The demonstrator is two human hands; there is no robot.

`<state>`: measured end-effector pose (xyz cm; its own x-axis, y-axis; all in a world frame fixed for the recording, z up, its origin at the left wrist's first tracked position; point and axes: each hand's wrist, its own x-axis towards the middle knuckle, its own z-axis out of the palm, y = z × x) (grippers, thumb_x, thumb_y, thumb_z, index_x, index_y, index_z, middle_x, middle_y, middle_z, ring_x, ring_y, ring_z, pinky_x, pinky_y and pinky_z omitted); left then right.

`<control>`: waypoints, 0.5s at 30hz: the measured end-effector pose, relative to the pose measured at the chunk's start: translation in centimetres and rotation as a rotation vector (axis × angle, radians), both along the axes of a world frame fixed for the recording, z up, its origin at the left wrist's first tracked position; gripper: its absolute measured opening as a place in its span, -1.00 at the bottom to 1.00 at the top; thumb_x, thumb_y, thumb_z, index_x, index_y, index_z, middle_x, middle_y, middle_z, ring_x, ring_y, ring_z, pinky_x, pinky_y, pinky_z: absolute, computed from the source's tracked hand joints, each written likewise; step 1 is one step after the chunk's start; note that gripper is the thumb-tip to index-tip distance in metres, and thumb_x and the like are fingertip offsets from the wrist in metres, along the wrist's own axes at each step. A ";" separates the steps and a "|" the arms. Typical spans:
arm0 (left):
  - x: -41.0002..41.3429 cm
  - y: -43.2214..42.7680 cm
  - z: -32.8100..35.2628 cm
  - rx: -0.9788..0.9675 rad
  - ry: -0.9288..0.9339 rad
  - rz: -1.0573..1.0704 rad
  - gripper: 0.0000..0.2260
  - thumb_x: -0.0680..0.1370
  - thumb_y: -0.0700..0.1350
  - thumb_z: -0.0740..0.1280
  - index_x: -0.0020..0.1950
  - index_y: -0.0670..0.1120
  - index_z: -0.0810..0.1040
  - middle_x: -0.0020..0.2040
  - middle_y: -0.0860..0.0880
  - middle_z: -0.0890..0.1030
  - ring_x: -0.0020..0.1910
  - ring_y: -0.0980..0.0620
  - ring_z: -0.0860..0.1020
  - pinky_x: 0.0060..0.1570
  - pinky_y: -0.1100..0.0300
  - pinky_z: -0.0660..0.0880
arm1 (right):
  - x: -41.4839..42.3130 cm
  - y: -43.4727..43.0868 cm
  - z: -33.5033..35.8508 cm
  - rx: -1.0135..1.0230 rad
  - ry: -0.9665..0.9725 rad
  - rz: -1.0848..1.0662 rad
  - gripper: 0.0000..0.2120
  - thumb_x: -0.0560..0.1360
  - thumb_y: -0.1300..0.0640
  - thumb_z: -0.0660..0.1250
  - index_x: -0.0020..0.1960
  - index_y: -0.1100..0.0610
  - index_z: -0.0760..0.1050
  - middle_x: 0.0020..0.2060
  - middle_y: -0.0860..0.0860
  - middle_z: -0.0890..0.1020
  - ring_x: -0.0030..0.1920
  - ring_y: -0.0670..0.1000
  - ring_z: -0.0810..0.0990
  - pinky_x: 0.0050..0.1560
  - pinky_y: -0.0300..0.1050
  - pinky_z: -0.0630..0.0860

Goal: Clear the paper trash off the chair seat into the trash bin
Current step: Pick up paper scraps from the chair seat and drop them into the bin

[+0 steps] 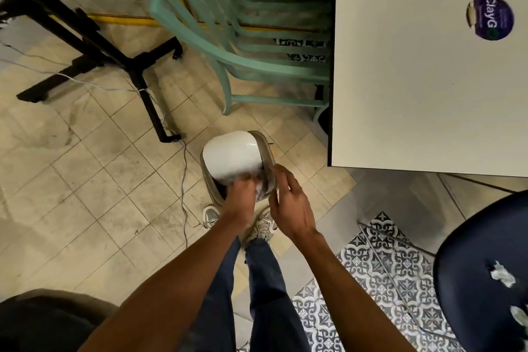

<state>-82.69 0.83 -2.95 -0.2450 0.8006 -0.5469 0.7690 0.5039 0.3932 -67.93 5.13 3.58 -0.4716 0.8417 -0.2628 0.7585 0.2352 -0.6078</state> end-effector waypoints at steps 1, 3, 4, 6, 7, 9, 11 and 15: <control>-0.2 0.3 -1.3 -0.024 -0.004 0.006 -0.87 0.54 -0.12 0.47 0.08 -0.02 0.66 -0.04 0.03 0.69 -0.07 0.14 0.66 -0.09 0.33 0.57 | -0.3 0.1 -0.1 -0.019 0.010 0.031 -0.39 0.63 0.17 0.28 0.62 -0.09 0.21 0.54 0.00 0.40 0.22 0.17 0.64 0.06 0.01 0.69; 0.0 1.4 -2.2 -0.054 0.003 -0.052 -0.84 0.59 -0.13 0.41 0.16 -0.01 0.64 0.05 0.01 0.70 -0.02 0.11 0.66 0.01 0.22 0.62 | -0.4 0.1 -1.0 -0.054 0.011 0.065 -0.36 0.62 0.18 0.27 0.64 -0.08 0.19 0.55 0.03 0.41 0.24 0.18 0.64 0.12 0.00 0.67; 0.2 2.0 -2.2 -0.058 0.052 -0.130 -0.82 0.62 -0.15 0.36 0.21 -0.02 0.62 0.11 -0.02 0.70 0.06 0.07 0.66 0.07 0.19 0.60 | -0.5 0.0 -1.3 -0.060 0.012 0.066 -0.37 0.62 0.18 0.28 0.64 -0.07 0.20 0.55 0.04 0.42 0.23 0.18 0.65 0.13 0.00 0.67; 1.1 2.9 -2.0 -0.061 0.095 -0.254 -0.74 0.67 -0.21 0.24 0.35 -0.11 0.53 0.27 -0.09 0.63 0.25 -0.05 0.60 0.18 0.21 0.51 | -0.7 0.0 -1.9 -0.060 0.032 0.046 -0.37 0.62 0.21 0.28 0.64 -0.05 0.22 0.54 0.05 0.42 0.22 0.19 0.66 0.13 -0.01 0.66; 1.4 3.4 -2.5 -0.100 0.163 -0.356 -0.71 0.69 -0.23 0.18 0.41 -0.15 0.46 0.35 -0.13 0.58 0.34 -0.10 0.55 0.17 0.29 0.49 | -0.6 -0.1 -2.4 -0.052 0.052 0.034 -0.37 0.61 0.22 0.28 0.63 -0.03 0.22 0.54 0.05 0.42 0.24 0.18 0.65 0.15 -0.01 0.67; 1.7 4.3 -3.0 -0.098 0.169 -0.423 -0.66 0.72 -0.23 0.12 0.51 -0.20 0.35 0.46 -0.17 0.47 0.45 -0.15 0.45 0.07 0.49 0.45 | -0.7 -0.2 -2.8 -0.047 0.088 0.015 -0.36 0.60 0.25 0.29 0.63 -0.02 0.23 0.55 0.02 0.41 0.29 0.17 0.63 0.20 0.01 0.67; 1.5 4.3 -5.0 -0.054 0.254 -0.564 -0.63 0.73 -0.14 0.11 0.52 -0.22 0.31 0.49 -0.21 0.43 0.48 -0.18 0.41 0.28 0.34 0.44 | -0.7 -0.3 -3.1 -0.049 0.095 0.012 -0.34 0.59 0.26 0.30 0.63 -0.04 0.22 0.56 0.01 0.40 0.32 0.18 0.62 0.21 0.04 0.67; 0.5 4.7 -6.3 -0.067 0.293 -0.614 -0.54 0.73 -0.02 0.07 0.57 -0.22 0.26 0.52 -0.23 0.38 0.50 -0.21 0.36 0.52 -0.07 0.24 | -0.5 -0.1 -3.1 -0.070 0.060 0.030 -0.33 0.61 0.23 0.28 0.65 -0.08 0.17 0.56 0.04 0.39 0.29 0.19 0.61 0.17 0.04 0.67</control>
